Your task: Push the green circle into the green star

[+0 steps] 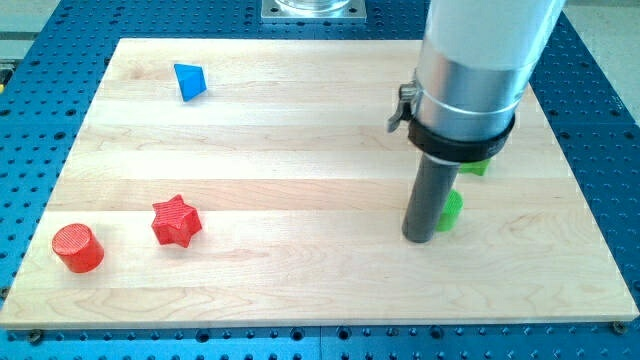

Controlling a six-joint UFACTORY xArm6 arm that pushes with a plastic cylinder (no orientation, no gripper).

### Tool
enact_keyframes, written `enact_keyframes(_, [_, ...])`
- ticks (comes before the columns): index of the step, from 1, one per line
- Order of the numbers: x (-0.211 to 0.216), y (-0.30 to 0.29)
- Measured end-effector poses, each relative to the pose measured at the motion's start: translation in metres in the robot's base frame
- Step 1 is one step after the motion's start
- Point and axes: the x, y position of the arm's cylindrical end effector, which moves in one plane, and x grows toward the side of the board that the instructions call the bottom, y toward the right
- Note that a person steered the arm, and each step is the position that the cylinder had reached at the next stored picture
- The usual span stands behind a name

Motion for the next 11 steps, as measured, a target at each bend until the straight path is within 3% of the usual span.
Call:
enact_keyframes(1, [-0.020, 0.034])
enact_keyframes(3, [-0.002, 0.078])
enact_keyframes(11, [-0.043, 0.077])
